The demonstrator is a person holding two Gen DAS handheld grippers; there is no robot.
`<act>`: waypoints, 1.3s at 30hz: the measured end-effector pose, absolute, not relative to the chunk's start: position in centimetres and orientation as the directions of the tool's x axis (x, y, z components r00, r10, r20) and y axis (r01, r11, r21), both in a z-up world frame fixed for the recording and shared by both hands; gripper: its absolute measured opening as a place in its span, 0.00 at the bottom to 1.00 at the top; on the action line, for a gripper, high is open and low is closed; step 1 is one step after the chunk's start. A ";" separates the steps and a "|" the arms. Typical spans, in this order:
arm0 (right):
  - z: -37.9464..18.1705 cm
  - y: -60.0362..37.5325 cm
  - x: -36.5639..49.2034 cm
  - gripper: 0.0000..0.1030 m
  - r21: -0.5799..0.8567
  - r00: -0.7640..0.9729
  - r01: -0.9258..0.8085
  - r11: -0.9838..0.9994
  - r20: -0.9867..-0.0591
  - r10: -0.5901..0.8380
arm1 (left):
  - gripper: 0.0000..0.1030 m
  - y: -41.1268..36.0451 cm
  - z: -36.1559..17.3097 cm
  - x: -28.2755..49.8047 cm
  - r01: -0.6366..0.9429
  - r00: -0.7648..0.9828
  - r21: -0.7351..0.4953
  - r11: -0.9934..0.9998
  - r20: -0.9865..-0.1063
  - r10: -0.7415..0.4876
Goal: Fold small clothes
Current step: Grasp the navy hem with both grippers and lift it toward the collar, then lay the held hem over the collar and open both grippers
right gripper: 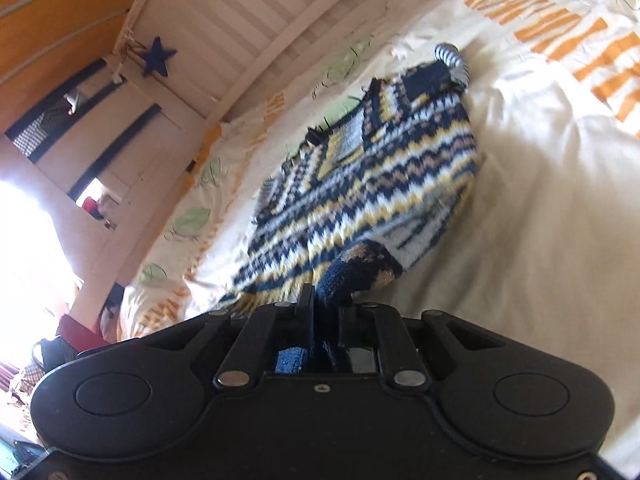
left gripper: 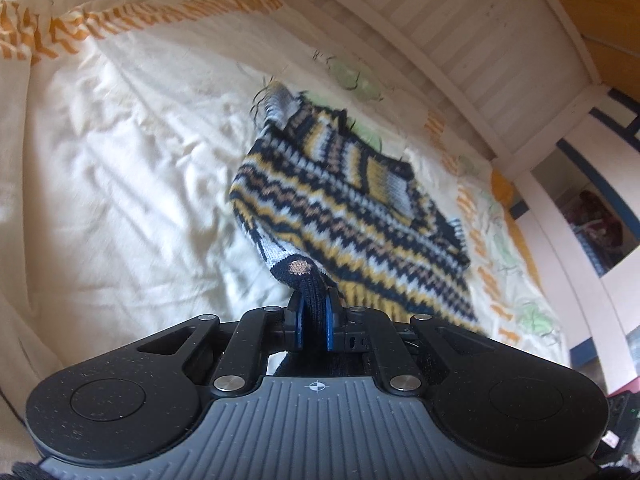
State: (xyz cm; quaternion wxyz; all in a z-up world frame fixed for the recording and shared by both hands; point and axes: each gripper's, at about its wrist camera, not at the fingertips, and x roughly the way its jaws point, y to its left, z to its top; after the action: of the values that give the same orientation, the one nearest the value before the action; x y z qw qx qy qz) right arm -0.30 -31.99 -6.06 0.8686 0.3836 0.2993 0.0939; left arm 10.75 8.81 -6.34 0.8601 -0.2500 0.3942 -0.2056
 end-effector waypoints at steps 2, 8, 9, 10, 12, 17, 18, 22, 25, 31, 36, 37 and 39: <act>-5.7 -32.3 0.2 0.19 0.736 0.815 0.064 0.674 -0.428 0.391 | 0.09 8.7 -5.6 11.2 0.167 0.616 -0.602 0.781 -0.555 -0.559; -4.7 -33.5 2.3 0.19 0.753 0.844 0.047 0.656 -0.381 0.378 | 0.09 8.2 -3.9 13.5 0.197 0.639 -0.618 0.761 -0.508 -0.578; -4.6 -33.7 2.7 0.19 0.754 0.847 0.042 0.656 -0.375 0.376 | 0.09 8.1 -3.7 14.0 0.201 0.641 -0.621 0.757 -0.501 -0.581; -4.4 -33.9 3.3 0.19 0.755 0.851 0.038 0.654 -0.368 0.375 | 0.09 8.0 -3.4 14.6 0.205 0.643 -0.623 0.755 -0.496 -0.583; -4.0 -34.3 4.7 0.19 0.754 0.857 0.030 0.657 -0.358 0.372 | 0.09 7.7 -3.0 15.8 0.215 0.648 -0.622 0.753 -0.486 -0.586; -3.1 -35.7 8.8 0.19 0.748 0.877 0.008 0.664 -0.324 0.354 | 0.09 6.5 -1.6 19.6 0.245 0.664 -0.615 0.749 -0.457 -0.592; -2.9 -36.0 9.7 0.19 0.746 0.881 0.005 0.666 -0.317 0.350 | 0.09 6.2 -1.5 20.5 0.250 0.663 -0.616 0.747 -0.454 -0.595; -2.8 -37.4 13.9 0.19 0.734 0.893 0.003 0.679 -0.308 0.329 | 0.09 5.1 -1.3 24.4 0.252 0.665 -0.621 0.742 -0.446 -0.599; -3.0 -37.9 17.4 0.19 0.707 0.895 0.006 0.707 -0.319 0.311 | 0.09 4.3 -1.7 27.4 0.248 0.665 -0.618 0.746 -0.452 -0.595; -4.2 -38.9 23.0 0.19 0.669 0.896 0.015 0.743 -0.339 0.287 | 0.09 2.7 -2.8 32.8 0.249 0.671 -0.578 0.777 -0.476 -0.569; -6.0 -39.4 26.3 0.19 0.656 0.886 0.061 0.753 -0.383 0.262 | 0.09 1.2 -4.1 36.3 0.237 0.662 -0.557 0.796 -0.507 -0.552; -6.4 -39.5 26.7 0.19 0.651 0.884 0.070 0.756 -0.392 0.256 | 0.09 0.9 -4.4 36.9 0.232 0.658 -0.553 0.800 -0.517 -0.548; -7.2 -39.8 27.6 0.19 0.644 0.876 0.090 0.760 -0.413 0.247 | 0.09 0.3 -5.2 37.8 0.228 0.651 -0.538 0.812 -0.536 -0.538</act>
State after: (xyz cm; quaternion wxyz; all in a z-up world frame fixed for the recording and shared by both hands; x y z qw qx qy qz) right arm 27.62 -39.80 -7.17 0.9055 0.3440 0.2447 0.0435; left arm 37.83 0.35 -5.15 0.8823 -0.2172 0.3569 -0.2169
